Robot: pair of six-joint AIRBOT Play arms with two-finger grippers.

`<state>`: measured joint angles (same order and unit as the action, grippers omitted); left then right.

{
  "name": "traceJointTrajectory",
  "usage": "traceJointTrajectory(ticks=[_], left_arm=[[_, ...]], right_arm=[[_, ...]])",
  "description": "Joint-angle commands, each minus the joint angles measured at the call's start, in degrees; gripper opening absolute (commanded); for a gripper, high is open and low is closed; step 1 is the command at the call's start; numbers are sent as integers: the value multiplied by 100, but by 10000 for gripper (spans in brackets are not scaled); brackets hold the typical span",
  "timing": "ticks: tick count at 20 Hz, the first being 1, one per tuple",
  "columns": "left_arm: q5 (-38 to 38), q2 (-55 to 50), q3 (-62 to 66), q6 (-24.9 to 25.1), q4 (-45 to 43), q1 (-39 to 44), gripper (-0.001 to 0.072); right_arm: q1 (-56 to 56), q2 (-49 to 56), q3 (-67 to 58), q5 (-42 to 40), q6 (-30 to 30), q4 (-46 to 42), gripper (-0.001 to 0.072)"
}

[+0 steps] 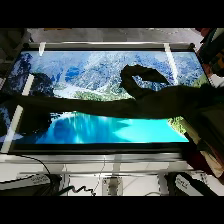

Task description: Fold the clothes and pants, and hang the long-sleeved shirts on hangers.

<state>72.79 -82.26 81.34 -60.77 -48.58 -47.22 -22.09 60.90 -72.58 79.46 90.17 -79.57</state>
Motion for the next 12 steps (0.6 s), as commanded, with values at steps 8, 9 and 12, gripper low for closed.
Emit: traceJointTrajectory(ticks=[8,9,12], left_arm=[[33,72,-990,-304,-3075,-549,23],[39,48,-1095,-400,-3388,-549,24],[-68,61,-1202,-831,-4050,-549,23]], right_arm=[[0,-2367,4850,-251,120,422,29],[-7,-2361,4809,-280,210,411,29],[-7,-2374,4754,-468,210,616,29]])
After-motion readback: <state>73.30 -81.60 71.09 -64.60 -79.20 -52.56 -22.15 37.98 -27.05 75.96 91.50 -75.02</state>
